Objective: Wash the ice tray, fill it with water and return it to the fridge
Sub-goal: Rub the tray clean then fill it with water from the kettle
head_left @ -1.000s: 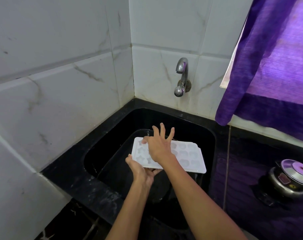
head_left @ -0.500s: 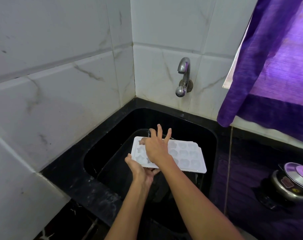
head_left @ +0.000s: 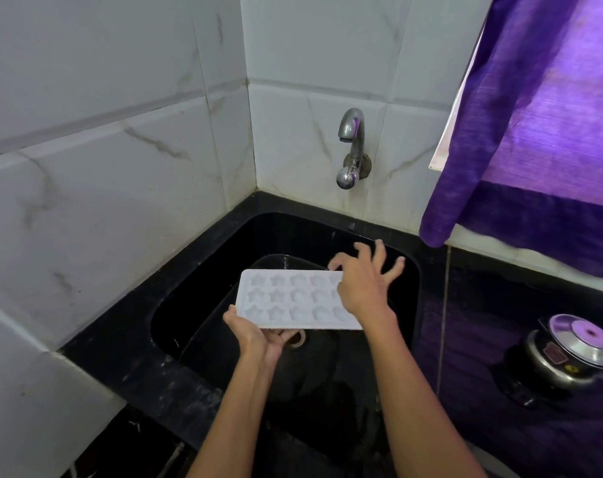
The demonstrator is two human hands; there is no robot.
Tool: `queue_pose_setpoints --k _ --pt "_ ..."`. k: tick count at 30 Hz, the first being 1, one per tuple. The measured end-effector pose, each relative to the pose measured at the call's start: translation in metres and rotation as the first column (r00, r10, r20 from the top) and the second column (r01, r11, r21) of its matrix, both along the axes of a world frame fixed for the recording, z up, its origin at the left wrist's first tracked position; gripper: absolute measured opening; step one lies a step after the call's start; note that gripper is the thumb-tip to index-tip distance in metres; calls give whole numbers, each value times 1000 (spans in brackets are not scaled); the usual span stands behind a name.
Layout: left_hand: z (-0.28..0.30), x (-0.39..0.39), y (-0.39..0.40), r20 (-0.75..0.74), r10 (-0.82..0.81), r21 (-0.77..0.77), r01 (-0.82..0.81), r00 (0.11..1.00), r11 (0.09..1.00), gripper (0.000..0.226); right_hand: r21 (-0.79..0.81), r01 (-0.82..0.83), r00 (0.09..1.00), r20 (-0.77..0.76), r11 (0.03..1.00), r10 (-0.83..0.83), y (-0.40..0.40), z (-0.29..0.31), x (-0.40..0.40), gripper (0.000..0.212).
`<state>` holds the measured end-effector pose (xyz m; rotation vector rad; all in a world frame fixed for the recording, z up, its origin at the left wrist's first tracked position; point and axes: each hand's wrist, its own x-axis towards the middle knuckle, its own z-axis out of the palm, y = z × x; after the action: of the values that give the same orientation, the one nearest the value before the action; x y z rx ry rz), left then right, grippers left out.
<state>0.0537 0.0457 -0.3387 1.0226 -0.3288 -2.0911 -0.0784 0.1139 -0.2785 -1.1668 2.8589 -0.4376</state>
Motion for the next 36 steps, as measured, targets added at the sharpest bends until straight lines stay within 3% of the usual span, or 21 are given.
queue_pose_setpoints --k 7,12,16,21,27,32,36 --pt "-4 8 -10 -25 47 5 -47 999 999 62 120 145 988 29 982 -149 26 -17 -10 33" --pt "-4 11 -8 -31 52 8 -52 998 999 61 153 98 994 29 983 -103 24 -25 -1 32" --pt "-3 13 -8 -35 75 11 -75 997 997 62 155 42 998 37 987 -49 26 -27 5 44" --pt "-4 16 -4 -9 68 1 -68 998 998 62 161 83 993 73 983 -96 28 -26 5 28" --pt "-2 14 -2 -20 65 8 -65 998 998 63 172 51 998 28 984 -57 29 -24 11 38" --pt "-1 13 -2 -26 57 8 -57 998 998 61 152 95 993 50 984 -104 29 -22 5 25" --pt "2 9 -2 -34 58 3 -58 998 998 60 152 76 996 36 985 -83 26 -21 4 29"
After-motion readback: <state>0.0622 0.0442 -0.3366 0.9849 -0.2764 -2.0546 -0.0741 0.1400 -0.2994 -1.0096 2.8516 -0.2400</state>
